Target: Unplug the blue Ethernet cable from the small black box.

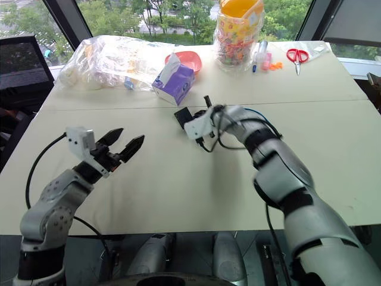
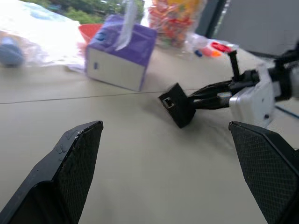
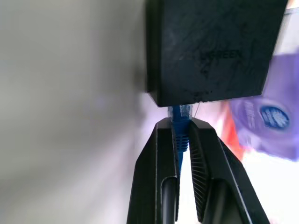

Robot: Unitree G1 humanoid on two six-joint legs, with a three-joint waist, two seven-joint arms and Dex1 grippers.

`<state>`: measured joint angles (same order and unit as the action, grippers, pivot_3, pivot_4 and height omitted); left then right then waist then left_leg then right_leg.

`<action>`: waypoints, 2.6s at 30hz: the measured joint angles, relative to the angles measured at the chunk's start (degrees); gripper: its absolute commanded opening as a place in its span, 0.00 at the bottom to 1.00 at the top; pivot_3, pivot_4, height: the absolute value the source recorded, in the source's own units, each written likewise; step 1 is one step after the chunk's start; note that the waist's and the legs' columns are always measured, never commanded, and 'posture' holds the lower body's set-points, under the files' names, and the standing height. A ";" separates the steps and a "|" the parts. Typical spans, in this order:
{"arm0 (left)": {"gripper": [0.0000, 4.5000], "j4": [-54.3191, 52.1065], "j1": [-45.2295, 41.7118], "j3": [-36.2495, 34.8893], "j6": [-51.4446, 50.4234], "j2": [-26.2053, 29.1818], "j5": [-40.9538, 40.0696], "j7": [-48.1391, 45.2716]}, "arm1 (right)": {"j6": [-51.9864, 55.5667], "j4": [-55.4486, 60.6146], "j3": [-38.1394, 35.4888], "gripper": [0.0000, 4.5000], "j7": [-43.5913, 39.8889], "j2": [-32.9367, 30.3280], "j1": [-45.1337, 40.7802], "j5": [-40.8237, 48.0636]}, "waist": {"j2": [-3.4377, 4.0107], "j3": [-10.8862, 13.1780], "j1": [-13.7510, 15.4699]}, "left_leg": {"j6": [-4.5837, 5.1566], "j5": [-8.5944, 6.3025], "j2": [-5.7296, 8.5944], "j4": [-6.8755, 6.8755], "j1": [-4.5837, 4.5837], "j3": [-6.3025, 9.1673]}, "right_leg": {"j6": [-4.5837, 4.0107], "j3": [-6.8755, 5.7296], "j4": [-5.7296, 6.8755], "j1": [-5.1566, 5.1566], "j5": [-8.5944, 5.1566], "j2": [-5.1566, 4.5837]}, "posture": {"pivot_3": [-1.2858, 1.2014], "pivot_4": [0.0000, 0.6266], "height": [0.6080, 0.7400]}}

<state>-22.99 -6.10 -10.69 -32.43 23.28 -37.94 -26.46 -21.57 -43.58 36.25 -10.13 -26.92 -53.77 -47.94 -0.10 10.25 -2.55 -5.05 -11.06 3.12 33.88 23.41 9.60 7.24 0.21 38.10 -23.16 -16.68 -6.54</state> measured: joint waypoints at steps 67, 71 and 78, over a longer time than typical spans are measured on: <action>0.10 8.64 -10.02 7.04 -3.56 10.37 -4.04 -29.56 | 23.88 37.69 -16.26 0.99 -55.13 -8.96 14.52 67.72 | -0.40 0.50 0.10 | 0.20 0.09 -0.04 0.22 -0.12 -0.02 | -0.10 0.07 -0.20 0.38 0.08 0.03 | 0.52 0.24 1.00; 0.10 8.23 -10.47 6.15 -5.71 13.97 -6.96 -33.40 | 42.62 38.83 -19.29 0.99 -65.42 -9.64 9.56 80.18 | -0.39 0.56 0.03 | 0.21 0.08 -0.04 0.20 -0.10 -0.03 | -0.14 0.06 -0.20 0.32 0.06 0.03 | 0.52 0.24 1.00; 0.10 8.23 -12.61 3.58 -8.18 15.45 -10.21 -34.14 | 52.54 38.62 -22.13 0.99 -69.11 -6.28 5.87 83.63 | -0.40 0.57 0.30 | 0.21 0.07 -0.02 0.12 0.02 -0.03 | -0.07 -0.01 -0.35 0.25 0.08 -0.01 | 0.52 0.24 1.00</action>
<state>-14.76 -18.71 -7.11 -40.61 38.73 -48.14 -60.60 30.97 -4.96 14.12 -79.23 -33.20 -47.89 35.69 -0.50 10.82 -2.25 -4.85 -10.99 3.09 34.00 23.43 9.57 7.17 0.20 37.75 -22.90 -16.60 -6.56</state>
